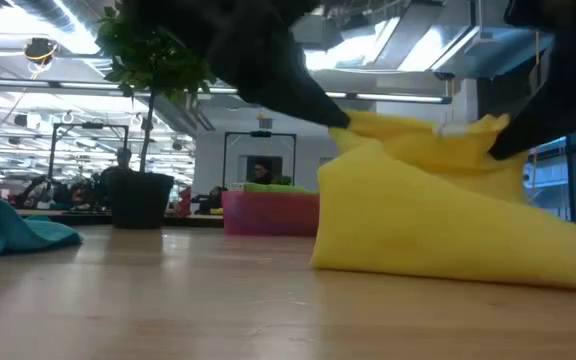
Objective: Roll microfiber towels into tight, uniform cylinder then place into a basket
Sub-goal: Fold the yellow towel
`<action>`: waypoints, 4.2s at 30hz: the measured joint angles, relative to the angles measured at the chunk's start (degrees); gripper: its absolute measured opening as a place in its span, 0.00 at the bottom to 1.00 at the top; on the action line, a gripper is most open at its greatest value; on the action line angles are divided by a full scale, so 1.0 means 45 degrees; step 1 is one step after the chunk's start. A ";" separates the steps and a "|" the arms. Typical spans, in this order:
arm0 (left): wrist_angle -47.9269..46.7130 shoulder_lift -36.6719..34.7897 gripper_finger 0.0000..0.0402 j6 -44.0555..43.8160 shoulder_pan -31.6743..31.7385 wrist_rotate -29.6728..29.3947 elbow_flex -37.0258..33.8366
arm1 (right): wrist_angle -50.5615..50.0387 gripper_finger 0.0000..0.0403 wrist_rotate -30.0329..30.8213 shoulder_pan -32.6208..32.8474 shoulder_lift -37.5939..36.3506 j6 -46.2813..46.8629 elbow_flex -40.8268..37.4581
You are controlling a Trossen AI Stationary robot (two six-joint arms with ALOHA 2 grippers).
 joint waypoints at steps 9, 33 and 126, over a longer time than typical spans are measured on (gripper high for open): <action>0.0316 0.1049 0.00 0.0123 0.2544 0.2449 0.0019 | 0.0069 0.01 -0.0049 -0.1455 0.0010 0.0740 -0.1332; 0.1350 0.2565 0.28 0.0790 0.3516 0.1554 0.0179 | 0.1963 0.30 -0.0814 -0.2400 0.0015 0.0940 -0.3177; 0.4721 0.3920 0.31 -0.2699 -0.0549 0.2903 -0.0962 | 0.8759 0.01 -0.4783 -0.9014 0.1889 -1.0540 -0.2063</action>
